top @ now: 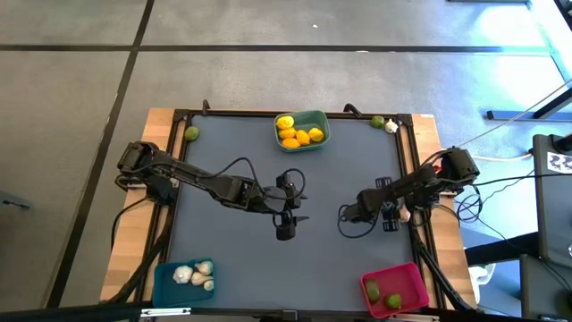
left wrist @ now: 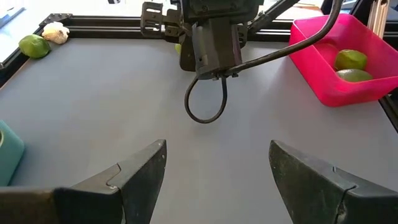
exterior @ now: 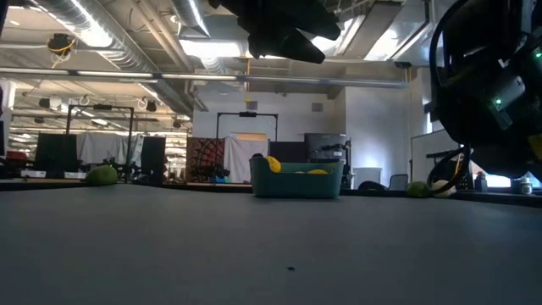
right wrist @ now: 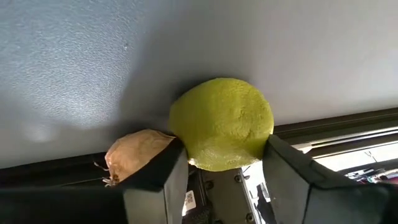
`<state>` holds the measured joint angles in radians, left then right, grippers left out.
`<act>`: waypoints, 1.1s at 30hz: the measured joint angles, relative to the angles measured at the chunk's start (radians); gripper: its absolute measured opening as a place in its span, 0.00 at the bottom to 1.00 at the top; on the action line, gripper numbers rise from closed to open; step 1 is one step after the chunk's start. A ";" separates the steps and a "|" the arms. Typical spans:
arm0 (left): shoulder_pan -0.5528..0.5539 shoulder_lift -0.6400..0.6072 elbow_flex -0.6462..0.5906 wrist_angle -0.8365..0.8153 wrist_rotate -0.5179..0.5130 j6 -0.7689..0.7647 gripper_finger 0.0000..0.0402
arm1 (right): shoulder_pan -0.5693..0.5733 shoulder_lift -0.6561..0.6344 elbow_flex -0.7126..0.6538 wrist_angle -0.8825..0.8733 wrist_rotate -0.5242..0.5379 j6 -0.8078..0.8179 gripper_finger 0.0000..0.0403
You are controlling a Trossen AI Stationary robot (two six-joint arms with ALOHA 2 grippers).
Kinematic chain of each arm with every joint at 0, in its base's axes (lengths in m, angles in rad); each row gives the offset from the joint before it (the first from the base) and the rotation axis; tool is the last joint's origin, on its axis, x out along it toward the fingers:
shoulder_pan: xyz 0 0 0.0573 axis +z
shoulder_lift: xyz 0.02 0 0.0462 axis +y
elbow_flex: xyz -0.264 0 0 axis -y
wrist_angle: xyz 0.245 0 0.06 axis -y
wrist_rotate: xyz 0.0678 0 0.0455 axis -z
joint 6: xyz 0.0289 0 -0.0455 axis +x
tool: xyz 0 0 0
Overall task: Sort produce into baskets
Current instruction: Put the green lime into the pink bin
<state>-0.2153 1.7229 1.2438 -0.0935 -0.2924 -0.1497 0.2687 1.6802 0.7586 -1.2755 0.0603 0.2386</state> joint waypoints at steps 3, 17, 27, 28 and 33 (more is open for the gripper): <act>0.000 0.000 0.000 0.000 0.000 0.000 0.70 | 0.000 0.000 0.000 -0.005 0.001 0.002 0.41; 0.000 0.000 0.000 0.000 0.000 0.000 0.70 | 0.000 -0.150 0.000 -0.011 0.004 0.122 0.41; 0.000 0.000 0.000 0.000 0.000 0.000 0.70 | 0.000 -0.333 0.025 -0.022 -0.088 0.243 0.41; 0.000 0.000 0.000 0.000 0.000 0.000 0.70 | 0.000 -0.348 0.034 -0.022 -0.092 0.256 0.41; 0.000 0.000 0.000 -0.001 0.000 0.000 0.70 | 0.040 -0.417 0.102 -0.027 -0.108 0.320 0.41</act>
<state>-0.2153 1.7229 1.2438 -0.0940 -0.2924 -0.1497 0.3088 1.2630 0.8608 -1.3026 -0.0480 0.5590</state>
